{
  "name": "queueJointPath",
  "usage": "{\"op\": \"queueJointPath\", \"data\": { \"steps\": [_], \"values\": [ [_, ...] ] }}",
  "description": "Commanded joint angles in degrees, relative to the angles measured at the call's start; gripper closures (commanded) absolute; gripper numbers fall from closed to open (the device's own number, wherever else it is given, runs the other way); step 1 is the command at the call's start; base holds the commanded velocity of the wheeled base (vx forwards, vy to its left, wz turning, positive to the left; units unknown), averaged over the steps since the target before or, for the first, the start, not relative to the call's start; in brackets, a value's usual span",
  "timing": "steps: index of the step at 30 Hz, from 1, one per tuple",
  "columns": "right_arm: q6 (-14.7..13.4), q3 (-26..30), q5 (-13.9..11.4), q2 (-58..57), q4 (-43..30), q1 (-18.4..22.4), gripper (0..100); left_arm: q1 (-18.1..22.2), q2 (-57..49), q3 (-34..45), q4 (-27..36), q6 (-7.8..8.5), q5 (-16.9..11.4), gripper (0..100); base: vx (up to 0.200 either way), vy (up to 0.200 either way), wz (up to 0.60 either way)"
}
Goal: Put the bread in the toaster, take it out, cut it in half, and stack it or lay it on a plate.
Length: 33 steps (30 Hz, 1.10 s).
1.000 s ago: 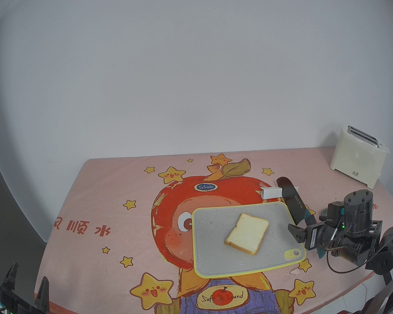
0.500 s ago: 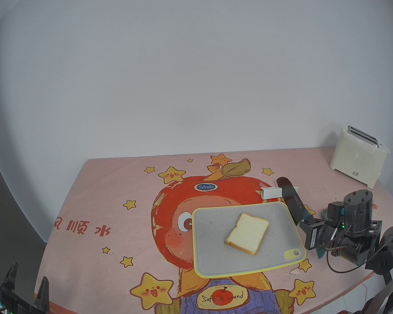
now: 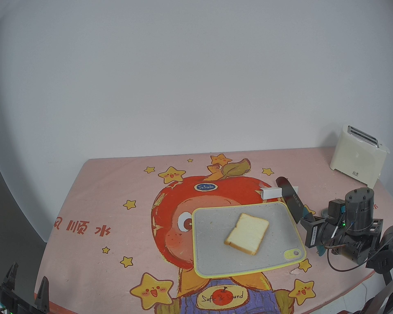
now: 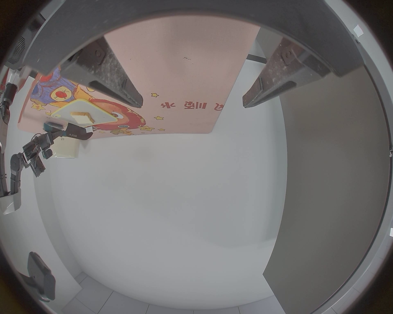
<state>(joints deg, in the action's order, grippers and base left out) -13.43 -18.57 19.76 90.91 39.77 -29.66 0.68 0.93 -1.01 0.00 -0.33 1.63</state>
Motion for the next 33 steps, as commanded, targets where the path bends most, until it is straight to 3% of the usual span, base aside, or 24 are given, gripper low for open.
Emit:
{"op": "queueJointPath", "data": {
  "steps": [1,14,24,26,27,29,33],
  "values": [
    [0.2,-0.9,0.0,-1.5,0.0,0.0,100,0.0,-0.4,1.0,0.0,-0.02,0.0,0,0.000,0.000,0.00],
    [0.4,-1.5,-0.1,-3.6,0.0,0.6,100,0.0,-0.4,1.0,0.0,-0.02,0.0,0,0.000,0.000,0.00],
    [4.1,-2.4,-2.4,-13.3,-1.9,-2.3,100,0.0,-0.4,0.9,0.1,-0.11,-0.1,0,0.000,0.000,0.00],
    [4.9,-5.3,-4.0,-18.3,-8.4,-3.7,100,0.0,-0.4,1.0,0.0,-0.11,-0.1,0,0.000,0.000,0.00],
    [4.9,-5.3,-4.0,-18.3,-8.4,-3.7,100,0.0,-0.4,1.0,0.0,-0.11,-0.1,0,0.000,0.000,0.00],
    [4.9,-10.3,-6.7,-23.1,-19.6,-6.5,100,0.0,-0.4,1.0,0.0,0.24,-0.1,0,0.000,0.000,0.00],
    [5.0,-16.3,-11.6,-25.8,-31.5,-7.1,100,0.0,-0.4,1.0,0.0,-0.02,-0.1,0,0.000,0.000,0.00]
  ]
}}
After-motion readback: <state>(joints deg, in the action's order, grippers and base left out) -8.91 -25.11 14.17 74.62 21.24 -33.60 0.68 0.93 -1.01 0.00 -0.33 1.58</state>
